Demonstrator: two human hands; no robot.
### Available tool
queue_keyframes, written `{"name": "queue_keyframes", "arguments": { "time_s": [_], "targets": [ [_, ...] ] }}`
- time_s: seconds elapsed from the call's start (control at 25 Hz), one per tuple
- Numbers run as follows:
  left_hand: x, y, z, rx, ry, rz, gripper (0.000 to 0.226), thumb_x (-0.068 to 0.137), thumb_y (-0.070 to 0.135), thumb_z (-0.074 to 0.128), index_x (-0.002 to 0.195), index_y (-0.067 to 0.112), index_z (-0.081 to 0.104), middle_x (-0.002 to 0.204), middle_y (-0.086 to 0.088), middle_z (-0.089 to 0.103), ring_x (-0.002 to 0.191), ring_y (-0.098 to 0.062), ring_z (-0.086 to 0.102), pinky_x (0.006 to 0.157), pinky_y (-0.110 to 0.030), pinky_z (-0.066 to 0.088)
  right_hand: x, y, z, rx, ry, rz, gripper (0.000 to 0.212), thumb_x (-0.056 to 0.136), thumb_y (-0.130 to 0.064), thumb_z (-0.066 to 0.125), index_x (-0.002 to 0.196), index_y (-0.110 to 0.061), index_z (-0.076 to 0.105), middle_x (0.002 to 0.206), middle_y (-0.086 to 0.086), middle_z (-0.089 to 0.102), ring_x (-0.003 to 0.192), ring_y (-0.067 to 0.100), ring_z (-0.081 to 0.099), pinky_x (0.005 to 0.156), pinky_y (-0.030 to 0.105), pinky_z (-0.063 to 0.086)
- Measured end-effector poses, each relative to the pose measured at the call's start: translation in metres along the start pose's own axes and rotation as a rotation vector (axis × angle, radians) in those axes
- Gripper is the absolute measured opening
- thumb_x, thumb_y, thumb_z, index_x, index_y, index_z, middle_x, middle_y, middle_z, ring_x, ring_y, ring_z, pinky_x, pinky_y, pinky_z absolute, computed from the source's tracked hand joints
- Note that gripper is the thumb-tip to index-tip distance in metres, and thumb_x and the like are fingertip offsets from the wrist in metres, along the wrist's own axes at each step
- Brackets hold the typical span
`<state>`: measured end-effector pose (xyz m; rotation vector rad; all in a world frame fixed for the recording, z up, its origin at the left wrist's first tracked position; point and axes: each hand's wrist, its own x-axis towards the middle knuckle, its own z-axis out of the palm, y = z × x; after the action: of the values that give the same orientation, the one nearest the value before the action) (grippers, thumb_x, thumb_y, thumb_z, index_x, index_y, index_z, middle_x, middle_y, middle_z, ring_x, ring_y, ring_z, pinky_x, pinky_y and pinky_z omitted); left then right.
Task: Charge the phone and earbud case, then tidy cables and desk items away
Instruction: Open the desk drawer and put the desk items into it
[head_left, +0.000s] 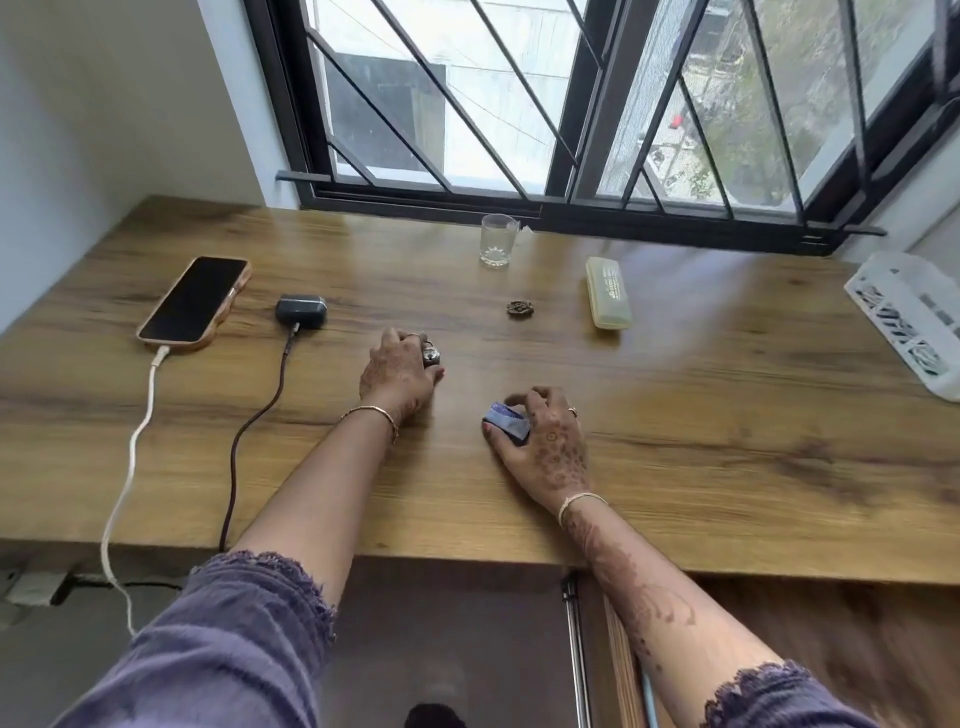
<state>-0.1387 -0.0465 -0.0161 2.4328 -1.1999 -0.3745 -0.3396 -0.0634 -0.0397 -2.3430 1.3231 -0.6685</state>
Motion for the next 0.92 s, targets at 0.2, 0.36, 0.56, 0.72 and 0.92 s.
{"name": "queue_keyframes", "arguments": {
  "time_s": [0.2, 0.36, 0.56, 0.72, 0.92],
  "targets": [
    [-0.004, 0.001, 0.002, -0.038, -0.001, 0.005, 0.047, 0.08, 0.038, 0.071, 0.123, 0.024, 0.056, 0.131, -0.009, 0.043, 0.125, -0.031, 0.043, 0.105, -0.038, 0.038, -0.001, 0.004, 0.0, 0.043, -0.002, 0.004, 0.039, 0.076, -0.046, 0.073, 0.106, -0.021, 0.068, 0.115, 0.0, 0.053, 0.096, 0.021, 0.06, 0.089, 0.033, 0.049],
    [-0.028, 0.009, 0.004, -0.181, -0.018, 0.069, 0.045, 0.074, 0.033, 0.078, 0.114, 0.022, 0.06, 0.121, -0.005, 0.055, 0.107, -0.022, 0.059, 0.098, -0.032, 0.046, -0.004, 0.009, -0.009, 0.117, -0.037, -0.002, 0.037, 0.079, -0.041, 0.072, 0.109, -0.02, 0.066, 0.108, -0.001, 0.063, 0.098, 0.017, 0.059, 0.088, 0.022, 0.041],
    [-0.077, 0.033, 0.007, -0.23, -0.046, 0.141, 0.047, 0.07, 0.028, 0.082, 0.111, 0.018, 0.061, 0.105, 0.002, 0.066, 0.093, -0.015, 0.063, 0.088, -0.028, 0.05, -0.027, 0.026, -0.036, 0.171, -0.093, 0.042, 0.038, 0.081, -0.042, 0.07, 0.114, -0.025, 0.064, 0.109, -0.001, 0.07, 0.099, 0.016, 0.064, 0.092, 0.023, 0.046],
    [-0.121, 0.06, 0.015, -0.188, -0.072, 0.202, 0.047, 0.068, 0.036, 0.083, 0.108, 0.024, 0.061, 0.093, 0.013, 0.062, 0.094, -0.014, 0.062, 0.089, -0.034, 0.051, -0.065, 0.051, -0.076, 0.179, -0.086, 0.073, 0.041, 0.075, -0.043, 0.076, 0.111, -0.024, 0.07, 0.105, -0.003, 0.072, 0.09, 0.01, 0.066, 0.086, 0.02, 0.049],
    [-0.186, 0.108, 0.035, -0.275, -0.15, 0.273, 0.048, 0.067, 0.032, 0.084, 0.107, 0.021, 0.06, 0.095, 0.006, 0.066, 0.085, -0.012, 0.061, 0.082, -0.029, 0.052, -0.122, 0.091, -0.13, 0.155, -0.067, 0.052, 0.038, 0.075, -0.037, 0.078, 0.109, -0.022, 0.069, 0.107, -0.002, 0.071, 0.097, 0.012, 0.064, 0.085, 0.021, 0.048]
  ]
}}
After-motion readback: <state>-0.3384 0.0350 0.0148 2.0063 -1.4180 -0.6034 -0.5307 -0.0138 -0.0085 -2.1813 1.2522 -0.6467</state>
